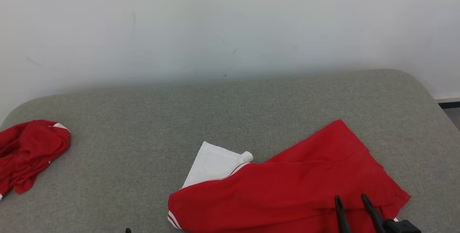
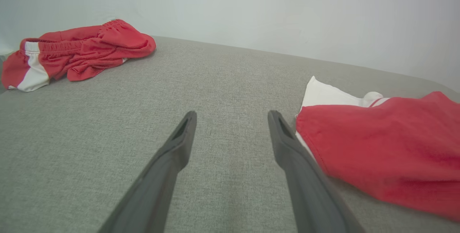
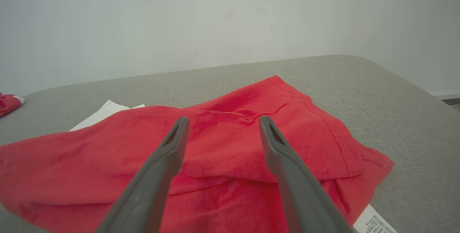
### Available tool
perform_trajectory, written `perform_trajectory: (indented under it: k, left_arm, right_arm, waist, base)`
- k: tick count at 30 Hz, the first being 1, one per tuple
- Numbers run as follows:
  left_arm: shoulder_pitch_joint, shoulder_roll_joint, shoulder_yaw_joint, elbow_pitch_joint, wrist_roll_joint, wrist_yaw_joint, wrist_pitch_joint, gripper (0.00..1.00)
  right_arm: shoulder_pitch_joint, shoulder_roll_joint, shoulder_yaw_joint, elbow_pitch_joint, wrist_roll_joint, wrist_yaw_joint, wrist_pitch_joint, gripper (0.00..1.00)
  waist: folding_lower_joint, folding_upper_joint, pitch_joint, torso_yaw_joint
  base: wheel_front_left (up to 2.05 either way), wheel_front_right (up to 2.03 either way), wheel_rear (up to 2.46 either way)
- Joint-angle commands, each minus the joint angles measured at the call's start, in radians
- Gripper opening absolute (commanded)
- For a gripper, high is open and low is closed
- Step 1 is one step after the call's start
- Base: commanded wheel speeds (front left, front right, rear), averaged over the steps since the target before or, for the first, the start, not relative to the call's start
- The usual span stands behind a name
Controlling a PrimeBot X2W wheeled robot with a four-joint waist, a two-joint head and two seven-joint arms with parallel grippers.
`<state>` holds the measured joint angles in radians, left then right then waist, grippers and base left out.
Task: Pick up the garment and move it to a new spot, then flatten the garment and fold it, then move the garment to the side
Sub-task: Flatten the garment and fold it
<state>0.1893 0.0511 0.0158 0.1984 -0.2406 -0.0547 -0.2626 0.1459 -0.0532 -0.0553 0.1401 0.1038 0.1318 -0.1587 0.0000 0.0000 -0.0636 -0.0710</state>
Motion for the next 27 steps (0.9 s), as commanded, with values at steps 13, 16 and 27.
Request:
perform_trajectory:
  k: [13,16,27]
  left_arm:
    - [-0.026,-0.001,-0.013,0.016,0.006,-0.016,-0.003,1.00]
    - [-0.063,-0.001,-0.012,0.032,0.011,-0.030,-0.003,1.00]
    - [-0.484,0.059,-0.164,0.256,-0.050,-0.075,0.277,1.00]
  right_arm:
    - [-0.011,0.005,-0.018,0.000,0.027,-0.002,-0.010,1.00]
    - [-0.035,0.005,-0.027,-0.004,0.032,-0.002,0.013,1.00]
    - [-0.247,-0.038,-0.084,-0.034,0.017,-0.002,0.378,1.00]
  waist:
    - [0.0000,0.0000,0.015,-0.003]
    - [0.0000,0.0000,0.030,-0.007]
    - [0.0000,0.0000,0.172,-0.041]
  base:
    - [0.00,0.00,0.00]
    - [0.00,0.00,0.00]
    - [0.00,0.00,0.00]
